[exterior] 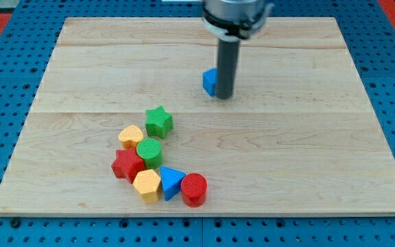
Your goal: Move the green star towards up
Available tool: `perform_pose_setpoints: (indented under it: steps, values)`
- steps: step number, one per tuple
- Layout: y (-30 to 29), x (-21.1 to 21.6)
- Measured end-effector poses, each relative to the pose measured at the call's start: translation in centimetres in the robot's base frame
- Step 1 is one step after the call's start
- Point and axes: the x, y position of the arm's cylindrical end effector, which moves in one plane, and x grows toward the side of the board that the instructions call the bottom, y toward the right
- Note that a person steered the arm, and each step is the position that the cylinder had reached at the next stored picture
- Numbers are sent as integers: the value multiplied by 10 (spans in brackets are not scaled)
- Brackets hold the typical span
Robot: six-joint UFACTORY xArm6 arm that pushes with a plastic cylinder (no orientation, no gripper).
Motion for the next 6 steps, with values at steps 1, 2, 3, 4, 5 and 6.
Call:
perform_pose_setpoints:
  steps: [1, 2, 3, 4, 5, 6]
  values:
    - [6, -1]
    - [13, 53]
    - [-6, 105]
    - [-72, 112]
    - [-152, 76]
    - [-185, 38]
